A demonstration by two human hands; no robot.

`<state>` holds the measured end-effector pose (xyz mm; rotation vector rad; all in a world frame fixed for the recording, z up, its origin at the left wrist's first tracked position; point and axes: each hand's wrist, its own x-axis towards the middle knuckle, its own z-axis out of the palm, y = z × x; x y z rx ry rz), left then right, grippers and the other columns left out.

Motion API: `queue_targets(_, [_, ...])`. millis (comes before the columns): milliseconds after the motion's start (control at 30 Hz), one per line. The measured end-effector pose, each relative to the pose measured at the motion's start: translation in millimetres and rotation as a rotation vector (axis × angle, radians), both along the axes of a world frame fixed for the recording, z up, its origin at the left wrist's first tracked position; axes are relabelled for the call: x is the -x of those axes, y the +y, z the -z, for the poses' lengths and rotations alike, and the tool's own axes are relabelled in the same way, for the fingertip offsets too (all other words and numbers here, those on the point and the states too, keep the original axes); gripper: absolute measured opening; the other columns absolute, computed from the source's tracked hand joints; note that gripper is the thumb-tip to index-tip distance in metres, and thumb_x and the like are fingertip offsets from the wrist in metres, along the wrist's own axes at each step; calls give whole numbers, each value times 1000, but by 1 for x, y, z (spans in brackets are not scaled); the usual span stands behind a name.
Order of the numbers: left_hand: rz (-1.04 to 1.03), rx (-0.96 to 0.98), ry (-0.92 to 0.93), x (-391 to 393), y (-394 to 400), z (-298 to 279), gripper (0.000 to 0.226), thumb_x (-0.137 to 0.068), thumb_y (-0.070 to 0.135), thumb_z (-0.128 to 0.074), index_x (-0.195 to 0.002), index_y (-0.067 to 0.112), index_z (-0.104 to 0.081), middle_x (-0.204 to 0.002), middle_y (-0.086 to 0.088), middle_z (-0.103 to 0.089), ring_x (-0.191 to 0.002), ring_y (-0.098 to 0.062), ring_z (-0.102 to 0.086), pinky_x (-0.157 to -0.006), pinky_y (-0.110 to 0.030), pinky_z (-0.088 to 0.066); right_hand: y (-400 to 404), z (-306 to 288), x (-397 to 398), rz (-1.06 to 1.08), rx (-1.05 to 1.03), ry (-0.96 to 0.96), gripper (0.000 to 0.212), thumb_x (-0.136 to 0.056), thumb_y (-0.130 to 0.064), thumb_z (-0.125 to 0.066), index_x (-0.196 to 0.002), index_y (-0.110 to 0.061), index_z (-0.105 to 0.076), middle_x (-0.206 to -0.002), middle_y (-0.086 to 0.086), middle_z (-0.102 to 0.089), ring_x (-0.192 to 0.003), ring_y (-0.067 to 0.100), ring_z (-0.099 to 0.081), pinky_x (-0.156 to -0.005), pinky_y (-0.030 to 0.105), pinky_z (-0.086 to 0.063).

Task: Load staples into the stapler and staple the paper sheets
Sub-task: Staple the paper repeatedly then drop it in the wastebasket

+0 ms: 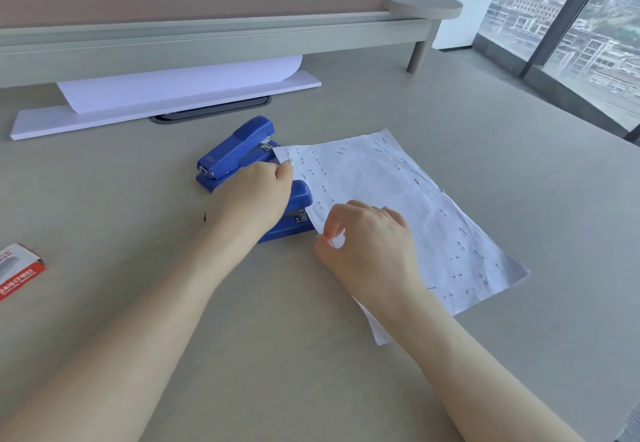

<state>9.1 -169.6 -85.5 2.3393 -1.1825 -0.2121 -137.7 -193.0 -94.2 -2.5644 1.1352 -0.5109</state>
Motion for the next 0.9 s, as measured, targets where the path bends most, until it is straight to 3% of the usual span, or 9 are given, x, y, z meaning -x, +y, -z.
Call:
queue_targets(133, [42, 52, 53, 10, -11, -1, 39, -96, 29, -30, -62, 14, -40, -56, 3, -34, -69, -26, -41, -63, -32, -33, -2, -1, 1, 24, -6, 0, 10, -80, -23, -54, -76, -22, -62, -85, -5, -65, -79, 20, -58, -87, 25, -33])
queue_targets(233, [44, 102, 83, 18, -16, 3, 45, -95, 29, -34, -52, 14, -29, -50, -3, -31, -57, -25, -34, -47, -31, -22, -4, 0, 1, 40, 20, 2, 12, -82, -27, -55, -76, -23, -64, -87, -7, -62, -83, 19, -54, -83, 27, -32])
queue_targets(333, [29, 125, 98, 20, -15, 4, 44, -93, 26, -37, -53, 12, -25, -51, -4, -29, -51, -22, -27, -45, -31, -17, -7, 0, 3, 51, 31, -15, 13, -82, -31, -56, -75, -24, -64, -86, -6, -59, -82, 19, -52, -80, 28, -33])
queue_targets(533, [-25, 147, 86, 16, -14, 0, 30, -95, 14, -29, -85, -2, -53, -74, -8, -50, -63, -22, -40, -45, -27, -24, -6, 1, 2, 23, -17, -17, 13, -80, -30, -58, -69, -24, -61, -79, -6, -58, -78, 19, -55, -78, 27, -32])
queue_targets(767, [-43, 128, 27, 16, -13, 4, 37, -94, 13, -29, -57, 14, -27, -56, -1, -34, -49, -16, -28, -44, -32, -18, -6, 0, 3, 45, -28, -41, 16, -75, -23, -58, -62, -23, -50, -74, -3, -56, -71, 21, -53, -76, 29, -35])
queue_targets(900, [-63, 113, -6, 15, -13, 5, 39, -94, 13, -28, -55, 17, -23, -55, -1, -35, -48, -14, -29, -44, -30, -19, -5, 0, 5, 27, -45, -36, 12, -74, -22, -57, -64, -21, -51, -72, -4, -53, -69, 21, -50, -78, 30, -36])
